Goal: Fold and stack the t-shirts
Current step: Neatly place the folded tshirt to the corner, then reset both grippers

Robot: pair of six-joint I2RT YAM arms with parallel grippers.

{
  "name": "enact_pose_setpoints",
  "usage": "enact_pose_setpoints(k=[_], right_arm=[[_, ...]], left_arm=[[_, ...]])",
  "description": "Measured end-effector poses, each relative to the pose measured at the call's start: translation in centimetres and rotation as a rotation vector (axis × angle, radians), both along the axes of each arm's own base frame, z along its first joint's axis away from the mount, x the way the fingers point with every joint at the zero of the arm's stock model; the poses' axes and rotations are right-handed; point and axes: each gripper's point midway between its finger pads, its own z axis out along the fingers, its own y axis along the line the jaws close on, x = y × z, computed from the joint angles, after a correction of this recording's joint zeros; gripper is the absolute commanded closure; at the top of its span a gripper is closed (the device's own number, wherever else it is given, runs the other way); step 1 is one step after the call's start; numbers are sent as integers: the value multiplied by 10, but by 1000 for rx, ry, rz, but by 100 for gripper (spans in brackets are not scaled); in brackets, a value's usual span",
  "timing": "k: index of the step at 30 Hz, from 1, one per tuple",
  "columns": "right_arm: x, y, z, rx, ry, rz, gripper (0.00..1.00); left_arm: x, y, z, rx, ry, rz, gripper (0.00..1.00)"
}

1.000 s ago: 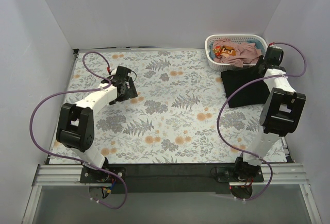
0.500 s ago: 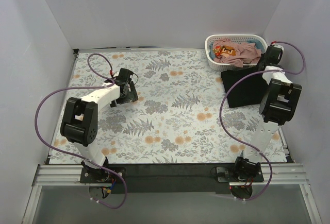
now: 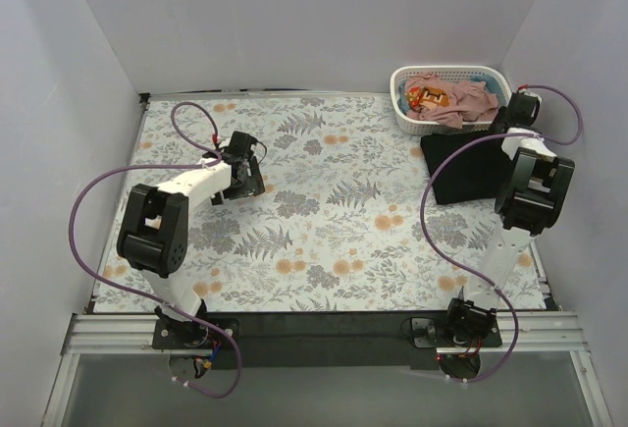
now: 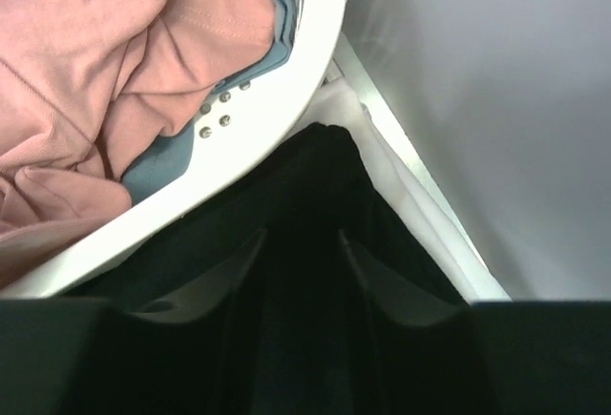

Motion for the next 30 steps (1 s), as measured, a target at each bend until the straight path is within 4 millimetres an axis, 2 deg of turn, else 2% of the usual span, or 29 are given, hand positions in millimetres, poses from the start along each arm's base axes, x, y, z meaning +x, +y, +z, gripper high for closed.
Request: enact_pose_setpoints(k=[4,7,10,13,17,20,23,27,30], right_arm=[[-6,8,8,30,11,33,50],[-21,21,31,66,-1,55,49],[-44,37,77,98,-54,69,49],[-76,57,130,118,-135,101,48],[-131,86,188,131,-233,152,46],[-180,109,217,129,-303,191,45],[-228,132,232,119,-370,220,40],[-281,175,240,112,-459,316,39],[-308,199,238,113,-481,404,37]], left_arm=[[0,-1,0,0,0,-2,9],[0,-1,2,-1,-4,-4,9],[2,-2,10,-8,-27,-3,9],[4,-3,29,-25,-81,-2,9],[6,-3,70,-66,-197,3,9],[2,-3,109,-108,-303,7,8],[-14,1,159,-167,-446,11,8],[-48,11,227,-259,-659,20,8],[-78,20,252,-309,-775,26,7]])
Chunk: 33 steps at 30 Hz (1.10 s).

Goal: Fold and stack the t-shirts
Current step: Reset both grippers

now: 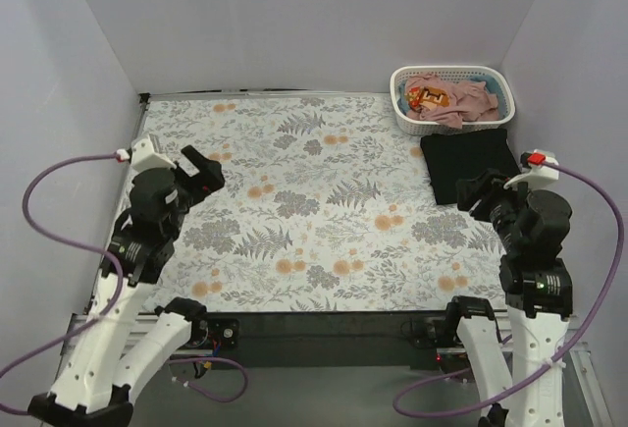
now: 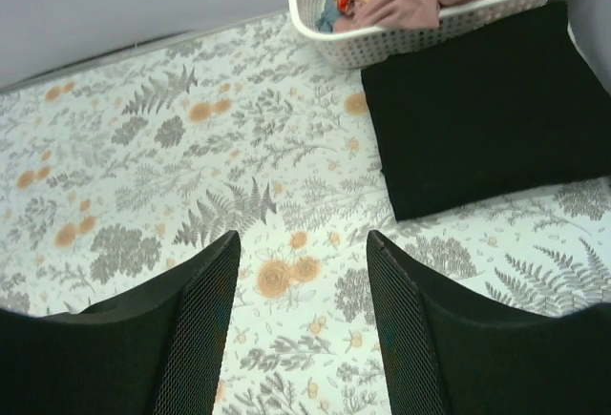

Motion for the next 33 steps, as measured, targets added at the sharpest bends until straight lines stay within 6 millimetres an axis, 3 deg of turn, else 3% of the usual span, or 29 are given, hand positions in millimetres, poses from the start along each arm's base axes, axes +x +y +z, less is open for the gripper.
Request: enact_pose_setpoints(k=[3,6,11,20,33], right_arm=[[-17,7,-19,-23,21,25,36],[-30,8,-35,-52,47,31,36],[-42,4,-37,-87,20,16,31],[-44,1,-36,-99,10,1,22],[-41,3,-54,-89,48,0,18]], left_arm=[[-27,10,0,-33,-61,12,5],[-41,16,-19,-46,-64,27,4],[-54,22,-47,-56,-53,48,3],[-61,30,-73,-73,-47,88,2],[-59,28,-75,-74,-46,87,2]])
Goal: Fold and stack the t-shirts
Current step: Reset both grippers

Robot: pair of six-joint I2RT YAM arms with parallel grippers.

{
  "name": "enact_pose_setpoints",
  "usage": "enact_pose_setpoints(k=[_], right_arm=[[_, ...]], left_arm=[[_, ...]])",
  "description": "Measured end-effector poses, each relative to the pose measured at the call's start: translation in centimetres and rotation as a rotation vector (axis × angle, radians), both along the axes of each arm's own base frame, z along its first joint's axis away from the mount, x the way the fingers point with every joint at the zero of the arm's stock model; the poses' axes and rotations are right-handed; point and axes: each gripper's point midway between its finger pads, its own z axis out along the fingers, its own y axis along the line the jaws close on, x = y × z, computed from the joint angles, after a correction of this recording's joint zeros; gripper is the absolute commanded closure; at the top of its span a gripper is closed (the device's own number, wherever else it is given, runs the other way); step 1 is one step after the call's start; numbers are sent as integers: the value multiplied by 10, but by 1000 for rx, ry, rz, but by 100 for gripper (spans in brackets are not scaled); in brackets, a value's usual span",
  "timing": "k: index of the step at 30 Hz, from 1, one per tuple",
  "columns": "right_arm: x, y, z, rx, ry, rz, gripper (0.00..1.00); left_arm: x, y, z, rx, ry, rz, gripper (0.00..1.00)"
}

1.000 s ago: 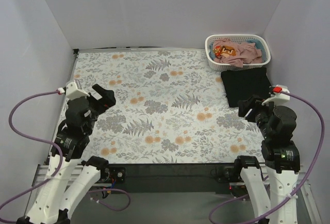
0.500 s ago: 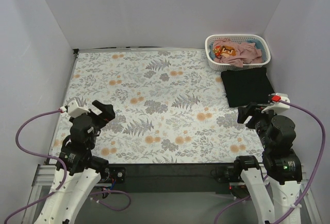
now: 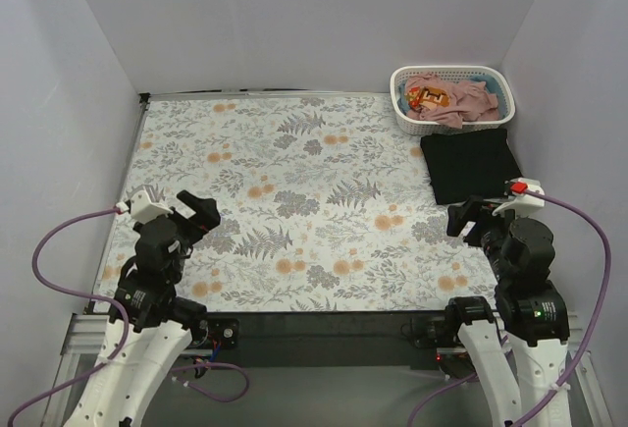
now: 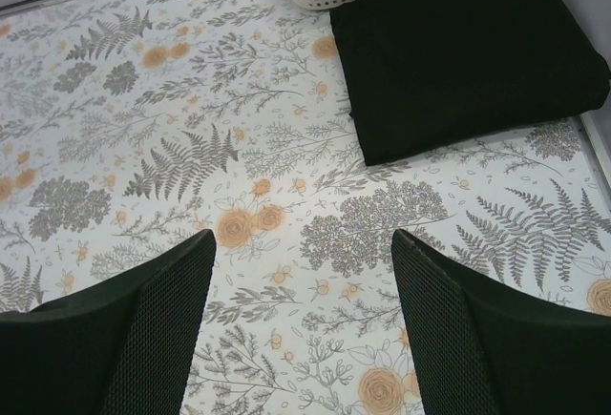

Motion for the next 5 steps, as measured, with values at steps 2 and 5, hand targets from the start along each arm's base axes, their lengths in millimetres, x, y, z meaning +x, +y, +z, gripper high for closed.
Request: enact_pose_setpoints(k=[2,5], right_arm=[[1,0,-4,1,9,0,17],[1,0,-8,2,20,0,15]], left_arm=[[0,0,-1,1,3,0,2],[1,0,-2,4,7,-1,2]])
